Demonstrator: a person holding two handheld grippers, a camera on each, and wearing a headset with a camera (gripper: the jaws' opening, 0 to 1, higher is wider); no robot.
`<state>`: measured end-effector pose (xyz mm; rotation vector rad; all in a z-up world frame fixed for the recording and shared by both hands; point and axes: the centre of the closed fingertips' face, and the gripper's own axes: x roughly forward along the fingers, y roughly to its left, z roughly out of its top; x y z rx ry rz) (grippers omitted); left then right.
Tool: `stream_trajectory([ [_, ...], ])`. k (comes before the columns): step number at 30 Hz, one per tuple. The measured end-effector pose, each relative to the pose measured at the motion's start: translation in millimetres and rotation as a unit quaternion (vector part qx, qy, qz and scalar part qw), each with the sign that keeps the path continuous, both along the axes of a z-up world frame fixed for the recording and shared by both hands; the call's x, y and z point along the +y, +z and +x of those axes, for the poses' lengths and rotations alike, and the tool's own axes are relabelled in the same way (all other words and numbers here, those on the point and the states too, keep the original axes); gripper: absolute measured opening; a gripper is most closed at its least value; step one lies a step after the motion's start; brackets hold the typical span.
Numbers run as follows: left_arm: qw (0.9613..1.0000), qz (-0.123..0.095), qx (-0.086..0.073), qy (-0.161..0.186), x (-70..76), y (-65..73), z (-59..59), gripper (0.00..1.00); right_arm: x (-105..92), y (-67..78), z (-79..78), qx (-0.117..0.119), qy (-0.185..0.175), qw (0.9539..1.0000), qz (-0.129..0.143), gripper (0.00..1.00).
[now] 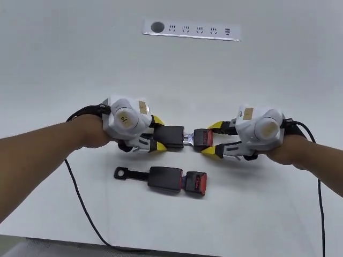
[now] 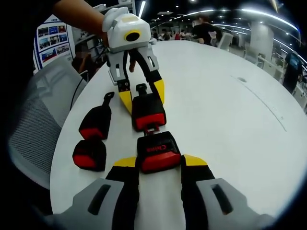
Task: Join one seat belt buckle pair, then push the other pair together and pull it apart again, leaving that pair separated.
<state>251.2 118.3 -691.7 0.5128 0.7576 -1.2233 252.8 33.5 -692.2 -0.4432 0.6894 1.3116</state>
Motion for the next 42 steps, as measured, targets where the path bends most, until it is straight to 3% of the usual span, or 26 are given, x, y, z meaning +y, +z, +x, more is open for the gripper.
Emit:
stream_trajectory([
  [7, 1.0, -0.005, 0.0, -0.003, -0.2, -1.1, 0.9, 0.34, 6.9, 0.2, 1.0, 0.005, -0.007, 0.9999, 0.009, 0.32],
  [12, 0.9996, 0.003, 0.003, -0.027, 0.5, -0.2, 0.6, 0.34, 14.9, 0.6, 0.2, 0.003, -0.008, 0.9999, 0.01, 0.32],
  [24, 0.9991, 0.011, 0.012, -0.04, 2.9, -1.1, 0.8, 0.33, 32.2, -0.7, 10.0, -0.009, -0.03, 0.9995, 0.002, 0.34],
  [30, 0.9993, 0.003, 0.009, -0.037, 1.6, 1.0, 0.5, 0.34, 30.7, -0.8, 9.2, -0.007, -0.023, 0.9997, 0.001, 0.34],
  [42, 0.9974, 0.015, 0.01, -0.07, 1.3, 1.9, 1.2, 0.34, 30.4, -0.4, 6.5, 0.0, -0.034, 0.9994, -0.005, 0.34],
])
